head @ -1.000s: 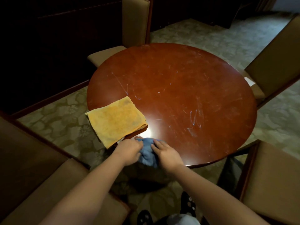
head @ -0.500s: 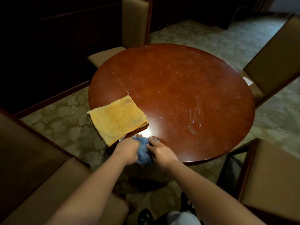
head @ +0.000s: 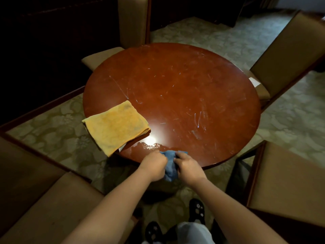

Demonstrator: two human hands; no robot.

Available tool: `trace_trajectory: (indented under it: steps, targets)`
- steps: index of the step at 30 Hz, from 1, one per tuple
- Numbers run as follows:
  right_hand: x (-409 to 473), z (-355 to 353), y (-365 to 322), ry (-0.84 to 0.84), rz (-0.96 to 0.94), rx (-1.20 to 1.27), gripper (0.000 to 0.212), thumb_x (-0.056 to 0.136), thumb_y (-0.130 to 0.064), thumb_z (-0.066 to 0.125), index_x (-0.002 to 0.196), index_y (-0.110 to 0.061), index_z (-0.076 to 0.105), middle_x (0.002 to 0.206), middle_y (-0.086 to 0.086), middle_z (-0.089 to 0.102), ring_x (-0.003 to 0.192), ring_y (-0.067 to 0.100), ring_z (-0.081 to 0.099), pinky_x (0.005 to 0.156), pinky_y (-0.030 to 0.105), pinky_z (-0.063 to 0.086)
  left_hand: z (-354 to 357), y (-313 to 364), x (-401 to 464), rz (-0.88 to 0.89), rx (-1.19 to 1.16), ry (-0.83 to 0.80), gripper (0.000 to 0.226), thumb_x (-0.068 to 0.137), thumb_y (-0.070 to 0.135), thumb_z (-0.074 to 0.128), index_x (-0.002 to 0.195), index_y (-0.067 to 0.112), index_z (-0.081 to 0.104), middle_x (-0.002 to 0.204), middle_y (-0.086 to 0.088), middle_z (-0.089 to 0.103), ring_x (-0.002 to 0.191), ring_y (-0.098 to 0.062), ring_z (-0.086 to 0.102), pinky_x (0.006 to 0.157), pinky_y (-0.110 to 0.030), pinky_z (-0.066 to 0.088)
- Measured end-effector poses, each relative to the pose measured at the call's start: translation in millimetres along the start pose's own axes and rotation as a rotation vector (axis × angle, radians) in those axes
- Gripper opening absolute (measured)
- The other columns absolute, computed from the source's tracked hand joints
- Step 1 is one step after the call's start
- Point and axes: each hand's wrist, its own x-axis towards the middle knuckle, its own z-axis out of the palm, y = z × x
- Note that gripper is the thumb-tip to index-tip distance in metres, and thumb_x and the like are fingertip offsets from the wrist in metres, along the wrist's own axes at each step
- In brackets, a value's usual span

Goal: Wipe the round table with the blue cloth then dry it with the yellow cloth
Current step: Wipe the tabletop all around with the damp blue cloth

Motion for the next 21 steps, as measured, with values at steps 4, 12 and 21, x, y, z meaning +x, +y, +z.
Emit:
trace_trajectory:
  steps: [4, 12, 21]
  targets:
    - [-15.2, 2.1, 13.2, -0.034, -0.038, -0.054, 0.038, 0.092, -0.017, 0.052, 0.128, -0.01, 0.059, 0.147, 0.006, 0.041, 0.128, 0.028, 0.046, 0.105, 0.033, 0.038, 6.7, 3.4, -4.9, 0.069, 0.051, 0.016, 0.029, 0.094, 0.018, 0.048, 0.119, 0.007, 0.058, 0.124, -0.01, 0.056, 0.126, -0.026, 0.041, 0.099, -0.035, 0.042]
    - [-16.8, -6.6, 20.9, -0.014, 0.077, -0.005, 0.035, 0.092, -0.015, 0.05, 0.124, -0.011, 0.062, 0.148, 0.003, 0.039, 0.129, 0.025, 0.045, 0.105, 0.028, 0.034, 2.8, 15.8, 5.4, 0.095, 0.004, 0.016, 0.027, 0.094, 0.022, 0.049, 0.115, 0.009, 0.061, 0.125, -0.008, 0.057, 0.122, -0.023, 0.043, 0.097, -0.034, 0.041]
    - [-14.4, -25.6, 35.4, -0.038, 0.075, 0.003, 0.027, 0.087, -0.012, 0.052, 0.111, -0.011, 0.064, 0.139, 0.003, 0.047, 0.119, 0.028, 0.052, 0.093, 0.032, 0.043, 8.0, 28.4, 12.9, 0.027, -0.196, 0.088, 0.016, 0.091, 0.023, 0.056, 0.102, 0.013, 0.064, 0.14, -0.008, 0.046, 0.131, -0.023, 0.04, 0.104, -0.032, 0.037]
